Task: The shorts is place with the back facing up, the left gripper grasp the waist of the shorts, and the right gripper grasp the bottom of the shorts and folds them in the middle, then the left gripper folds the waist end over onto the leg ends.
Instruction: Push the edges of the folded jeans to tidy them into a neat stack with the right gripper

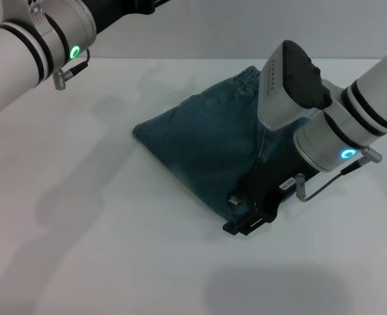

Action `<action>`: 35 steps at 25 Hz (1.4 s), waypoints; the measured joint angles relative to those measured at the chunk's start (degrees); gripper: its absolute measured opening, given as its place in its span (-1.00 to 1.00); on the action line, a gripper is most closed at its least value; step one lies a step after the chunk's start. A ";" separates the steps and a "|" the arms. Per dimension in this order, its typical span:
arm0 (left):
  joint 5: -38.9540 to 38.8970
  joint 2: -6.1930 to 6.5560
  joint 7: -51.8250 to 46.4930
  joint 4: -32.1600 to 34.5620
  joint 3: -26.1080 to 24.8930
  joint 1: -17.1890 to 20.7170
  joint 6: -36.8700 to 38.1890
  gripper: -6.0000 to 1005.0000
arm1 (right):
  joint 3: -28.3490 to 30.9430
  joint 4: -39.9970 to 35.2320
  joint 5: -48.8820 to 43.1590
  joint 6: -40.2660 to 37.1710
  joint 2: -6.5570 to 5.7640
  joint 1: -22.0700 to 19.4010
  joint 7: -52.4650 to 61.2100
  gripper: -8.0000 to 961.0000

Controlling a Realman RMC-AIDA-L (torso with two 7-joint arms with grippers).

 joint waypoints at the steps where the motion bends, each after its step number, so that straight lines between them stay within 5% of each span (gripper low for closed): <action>1: 0.00 0.00 0.00 0.04 0.00 0.02 0.00 0.68 | -0.02 0.06 0.00 0.04 0.00 0.08 0.05 0.26; 17: 0.01 0.09 0.16 0.30 0.03 0.94 -0.03 0.68 | -2.10 -2.56 -1.82 -3.77 -0.44 -1.15 1.64 0.26; 35: 0.01 0.09 0.13 0.49 0.79 1.07 -0.09 0.68 | -4.71 -0.83 -1.36 7.00 0.01 -1.10 1.66 0.26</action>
